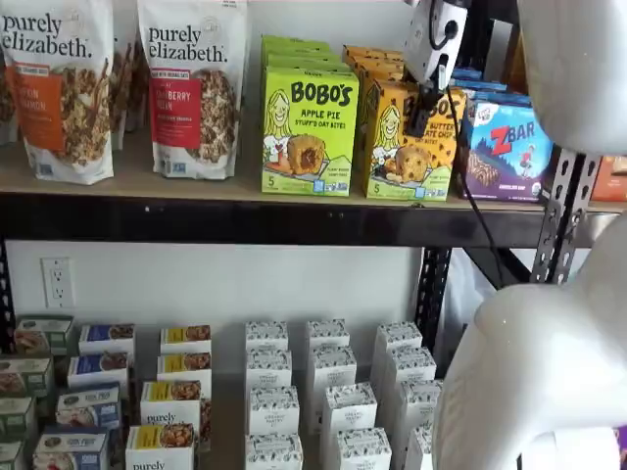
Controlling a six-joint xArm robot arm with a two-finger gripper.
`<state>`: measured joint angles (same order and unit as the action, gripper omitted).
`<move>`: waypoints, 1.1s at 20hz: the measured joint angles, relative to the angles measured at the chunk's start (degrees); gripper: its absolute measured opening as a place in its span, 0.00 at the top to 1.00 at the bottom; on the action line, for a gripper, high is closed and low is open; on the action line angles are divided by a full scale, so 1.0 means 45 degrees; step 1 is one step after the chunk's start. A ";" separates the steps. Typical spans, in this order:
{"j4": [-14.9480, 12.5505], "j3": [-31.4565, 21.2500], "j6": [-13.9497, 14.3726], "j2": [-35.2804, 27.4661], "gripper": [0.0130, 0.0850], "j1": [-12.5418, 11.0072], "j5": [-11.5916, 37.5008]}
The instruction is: Pick up the orange box on the top shelf, the fifth box from the left
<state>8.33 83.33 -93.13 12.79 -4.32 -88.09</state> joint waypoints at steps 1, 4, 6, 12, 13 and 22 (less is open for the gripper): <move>0.0011 0.0018 -0.0005 -0.0009 0.50 -0.0009 -0.0040; 0.0061 0.0029 -0.0022 -0.0011 0.61 -0.0036 -0.0077; 0.0092 0.0022 -0.0032 -0.0002 0.67 -0.0048 -0.0075; 0.0088 0.0169 -0.0022 -0.0074 0.78 -0.0054 -0.0307; 0.0006 0.0238 0.0004 -0.0110 0.78 -0.0018 -0.0400; 0.0070 0.0255 0.0089 0.0082 0.78 0.0030 -0.0609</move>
<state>8.65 84.48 -92.73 13.16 -4.19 -90.83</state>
